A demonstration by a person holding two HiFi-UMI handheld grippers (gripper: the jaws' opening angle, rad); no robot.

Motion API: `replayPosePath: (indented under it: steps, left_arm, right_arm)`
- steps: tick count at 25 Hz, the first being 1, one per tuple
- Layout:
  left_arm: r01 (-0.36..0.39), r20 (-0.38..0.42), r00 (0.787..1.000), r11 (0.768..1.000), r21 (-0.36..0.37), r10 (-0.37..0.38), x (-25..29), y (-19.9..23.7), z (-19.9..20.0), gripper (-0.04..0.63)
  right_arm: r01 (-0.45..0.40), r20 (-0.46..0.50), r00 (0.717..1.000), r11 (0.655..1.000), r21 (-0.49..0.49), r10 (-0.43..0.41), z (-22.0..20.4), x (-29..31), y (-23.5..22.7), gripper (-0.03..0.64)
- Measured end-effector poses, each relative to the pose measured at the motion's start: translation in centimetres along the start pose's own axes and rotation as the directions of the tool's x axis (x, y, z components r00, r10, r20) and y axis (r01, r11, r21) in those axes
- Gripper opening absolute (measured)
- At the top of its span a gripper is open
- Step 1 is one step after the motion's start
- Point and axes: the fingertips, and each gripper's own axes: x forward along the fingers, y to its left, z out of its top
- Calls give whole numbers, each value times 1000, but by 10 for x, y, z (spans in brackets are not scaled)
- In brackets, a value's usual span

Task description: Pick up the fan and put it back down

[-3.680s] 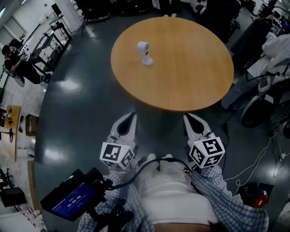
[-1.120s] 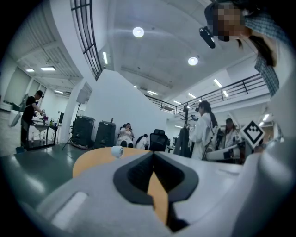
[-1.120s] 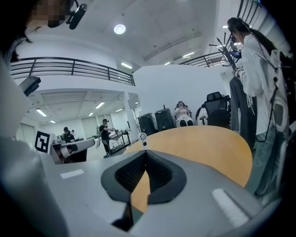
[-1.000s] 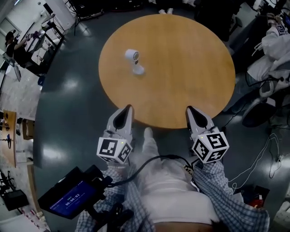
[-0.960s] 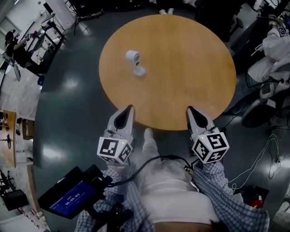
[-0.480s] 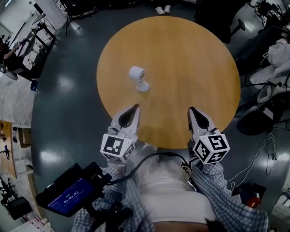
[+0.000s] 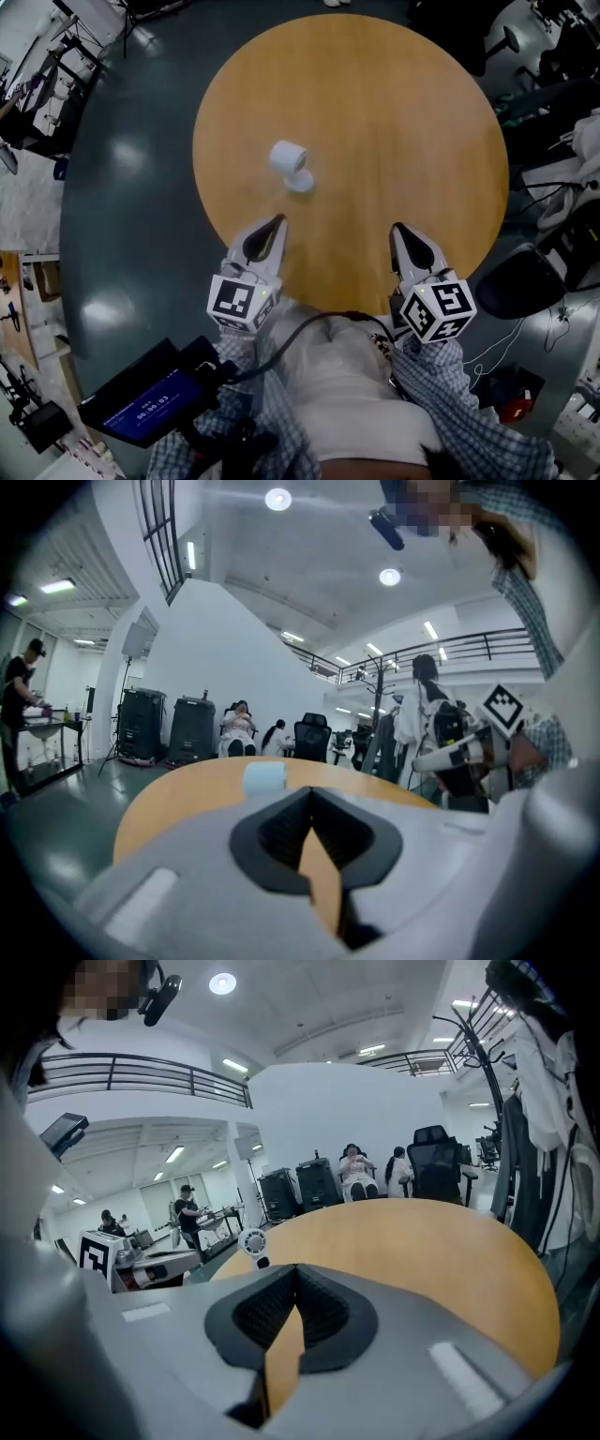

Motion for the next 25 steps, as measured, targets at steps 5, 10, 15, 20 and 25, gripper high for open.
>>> replayPosePath:
  steps: [5,10,15,20,25]
  left_arm:
    - [5,20,1000,1000,21,-5,0,-1,2,0]
    - [-5,-12,1000,1000,27,6,9,5,-6,0]
    - [-18,-42,999,1000,22,19,22,6,-3,78]
    - [-30,-66,997,997,75,35,42,17,-19,126]
    - [-35,-63,997,997,68,39,50,23,-20,149]
  right_arm:
    - [-15,-45,999,1000,-5,15,-5,1,1,3]
    - [-43,-67,997,999,-11,42,5,6,-1,3]
    - [-49,-111,993,999,-18,47,19,7,-11,3]
    - [-50,-156,987,999,-12,48,14,16,-25,3]
    - [-47,-160,986,999,1,46,13,14,-22,3]
